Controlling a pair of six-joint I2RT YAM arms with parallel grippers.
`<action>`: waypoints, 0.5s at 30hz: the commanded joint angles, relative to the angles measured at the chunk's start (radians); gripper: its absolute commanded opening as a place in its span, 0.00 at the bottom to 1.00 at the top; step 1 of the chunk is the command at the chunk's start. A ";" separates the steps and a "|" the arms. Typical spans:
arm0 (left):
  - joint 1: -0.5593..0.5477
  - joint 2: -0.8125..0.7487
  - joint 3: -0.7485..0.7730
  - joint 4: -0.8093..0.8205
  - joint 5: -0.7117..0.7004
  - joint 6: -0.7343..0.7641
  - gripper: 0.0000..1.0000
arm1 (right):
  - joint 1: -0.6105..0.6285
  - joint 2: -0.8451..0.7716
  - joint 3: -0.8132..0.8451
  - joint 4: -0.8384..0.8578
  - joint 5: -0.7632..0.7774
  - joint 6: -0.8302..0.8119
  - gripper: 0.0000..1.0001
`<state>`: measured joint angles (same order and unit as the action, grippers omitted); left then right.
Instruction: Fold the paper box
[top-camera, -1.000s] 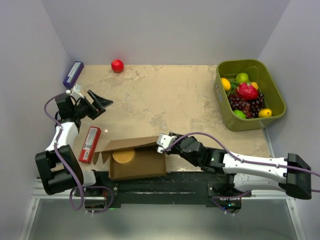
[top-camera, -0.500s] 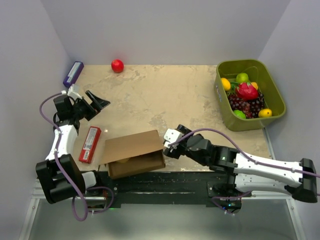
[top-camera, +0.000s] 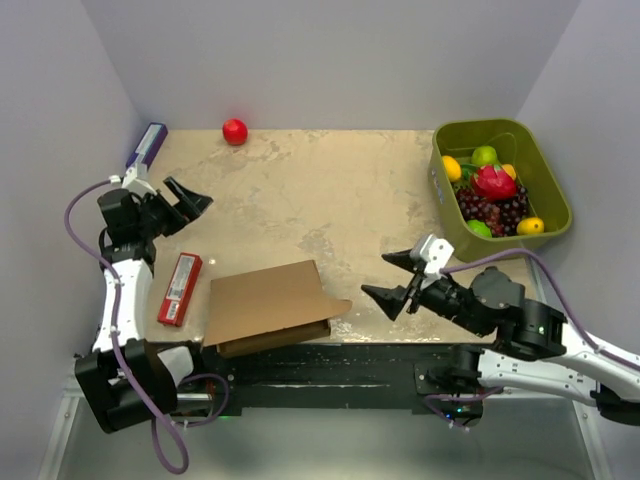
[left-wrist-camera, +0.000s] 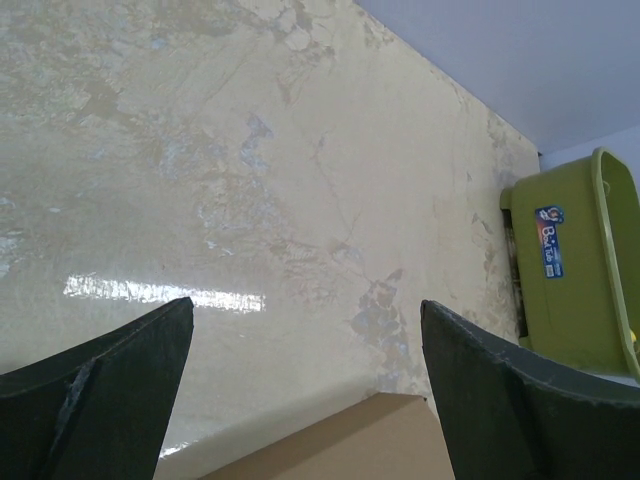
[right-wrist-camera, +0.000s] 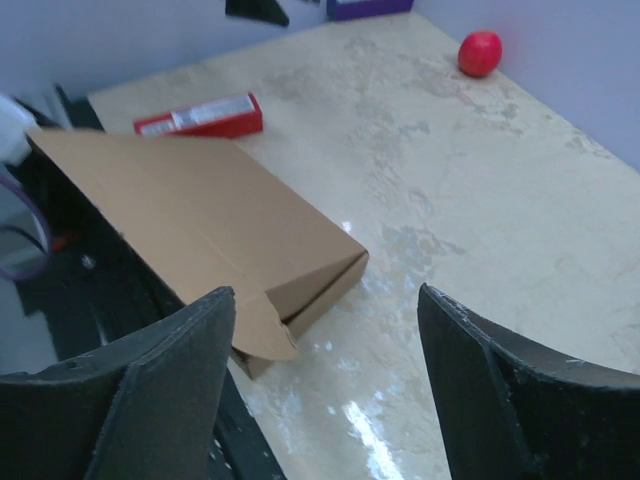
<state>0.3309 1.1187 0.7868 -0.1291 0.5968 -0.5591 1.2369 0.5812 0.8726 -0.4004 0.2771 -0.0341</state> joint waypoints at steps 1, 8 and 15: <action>0.002 -0.095 -0.076 -0.024 -0.023 0.021 0.99 | 0.004 0.075 0.055 0.147 0.022 0.131 0.70; 0.000 -0.149 -0.218 -0.009 0.021 0.016 1.00 | 0.004 0.491 0.118 0.175 -0.095 0.210 0.67; -0.039 -0.180 -0.331 0.020 0.047 0.016 1.00 | 0.004 0.770 0.095 0.225 -0.272 0.354 0.66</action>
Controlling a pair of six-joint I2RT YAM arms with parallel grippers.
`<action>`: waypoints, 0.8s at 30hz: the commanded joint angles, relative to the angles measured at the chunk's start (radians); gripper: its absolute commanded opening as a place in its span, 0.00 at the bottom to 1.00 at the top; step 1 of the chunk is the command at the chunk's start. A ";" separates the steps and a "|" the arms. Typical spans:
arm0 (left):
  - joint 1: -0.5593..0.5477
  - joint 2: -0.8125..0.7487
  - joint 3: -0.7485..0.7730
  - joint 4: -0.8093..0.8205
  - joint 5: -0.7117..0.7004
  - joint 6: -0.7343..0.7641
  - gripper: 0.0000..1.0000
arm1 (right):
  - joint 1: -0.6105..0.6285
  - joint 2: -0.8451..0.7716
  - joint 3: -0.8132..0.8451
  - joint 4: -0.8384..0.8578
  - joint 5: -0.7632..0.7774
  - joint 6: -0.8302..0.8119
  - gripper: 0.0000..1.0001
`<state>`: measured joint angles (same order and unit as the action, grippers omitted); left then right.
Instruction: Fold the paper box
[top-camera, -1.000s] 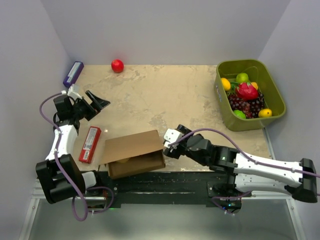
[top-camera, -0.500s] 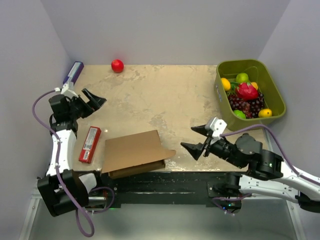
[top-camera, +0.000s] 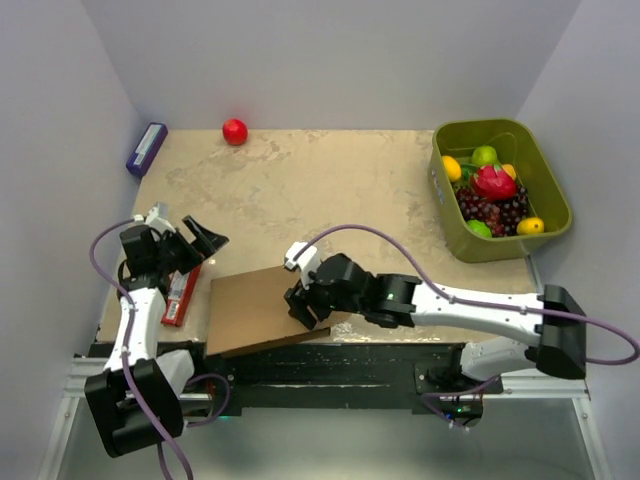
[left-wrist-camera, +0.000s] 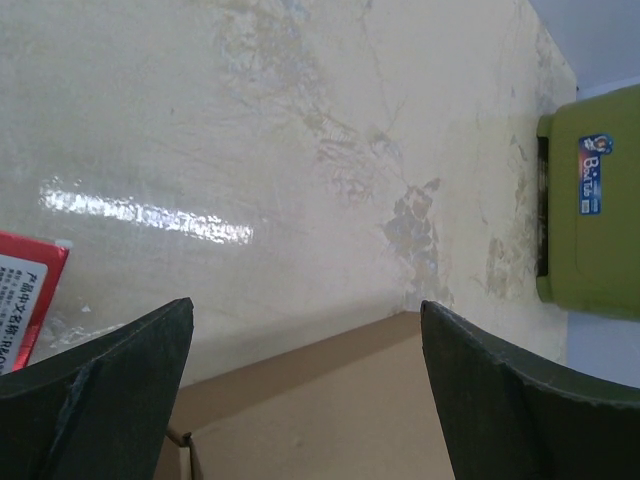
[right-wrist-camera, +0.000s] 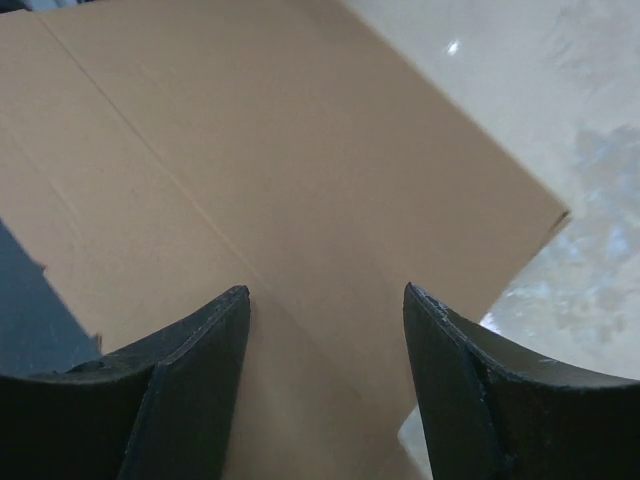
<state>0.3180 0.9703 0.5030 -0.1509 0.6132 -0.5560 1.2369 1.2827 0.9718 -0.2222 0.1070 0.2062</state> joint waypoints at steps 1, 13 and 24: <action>-0.045 -0.030 -0.055 0.050 0.030 0.005 1.00 | 0.003 0.101 -0.016 0.058 -0.105 0.133 0.66; -0.296 0.223 0.083 0.267 -0.059 -0.055 1.00 | -0.201 0.297 -0.088 0.158 -0.070 0.220 0.64; -0.445 0.490 0.531 0.242 -0.176 0.027 1.00 | -0.382 0.251 -0.048 0.124 -0.095 0.160 0.70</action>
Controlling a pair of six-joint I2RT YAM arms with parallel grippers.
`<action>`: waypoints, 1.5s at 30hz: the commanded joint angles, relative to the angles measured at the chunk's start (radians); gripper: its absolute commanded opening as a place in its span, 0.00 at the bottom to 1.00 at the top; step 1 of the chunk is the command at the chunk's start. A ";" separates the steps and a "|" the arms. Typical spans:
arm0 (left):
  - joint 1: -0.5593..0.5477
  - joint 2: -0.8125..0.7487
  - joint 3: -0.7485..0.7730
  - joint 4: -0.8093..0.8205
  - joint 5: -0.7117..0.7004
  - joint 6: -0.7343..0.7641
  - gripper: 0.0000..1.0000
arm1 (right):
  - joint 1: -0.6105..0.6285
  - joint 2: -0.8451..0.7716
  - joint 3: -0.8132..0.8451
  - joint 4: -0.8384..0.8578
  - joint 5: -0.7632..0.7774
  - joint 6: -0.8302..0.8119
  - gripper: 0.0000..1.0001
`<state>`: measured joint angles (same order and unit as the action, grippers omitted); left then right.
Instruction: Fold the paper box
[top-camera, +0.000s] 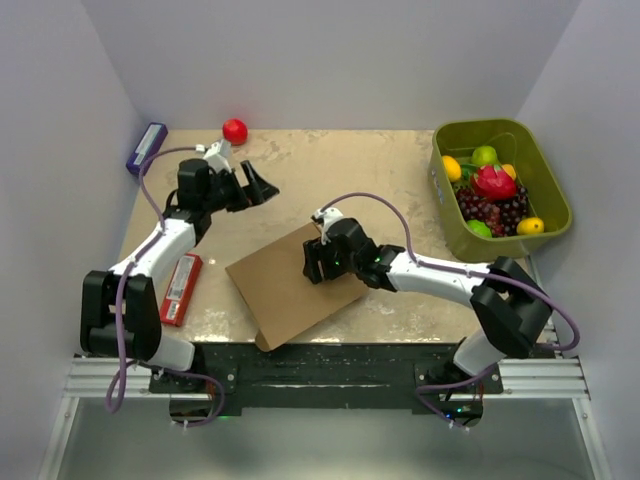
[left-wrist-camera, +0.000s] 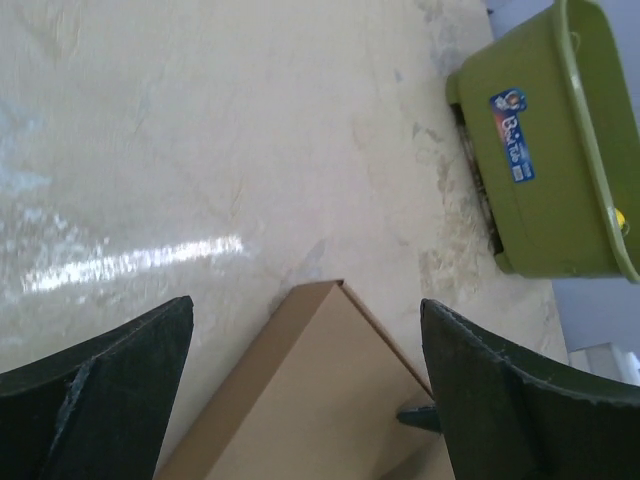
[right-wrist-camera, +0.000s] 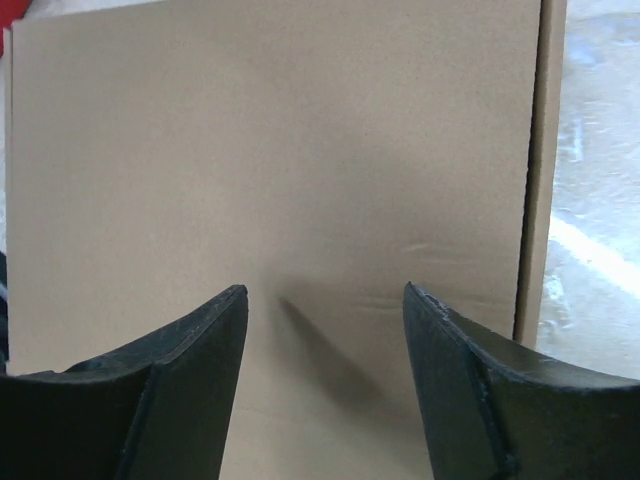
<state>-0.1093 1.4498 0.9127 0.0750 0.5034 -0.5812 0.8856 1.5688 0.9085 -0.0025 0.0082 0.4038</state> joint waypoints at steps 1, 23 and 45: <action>-0.018 0.006 0.133 -0.019 -0.078 0.079 1.00 | -0.042 -0.050 0.030 -0.112 -0.007 -0.043 0.74; 0.109 -0.681 -0.503 -0.027 0.073 -0.124 1.00 | -0.396 0.170 -0.007 0.171 -0.640 -0.122 0.75; 0.163 -0.841 -0.483 -0.297 0.069 -0.085 1.00 | -0.545 0.281 -0.149 0.325 -0.699 -0.002 0.11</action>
<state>0.0456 0.6323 0.3981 -0.1791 0.5507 -0.6773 0.3729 1.7931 0.8120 0.3862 -0.7624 0.4267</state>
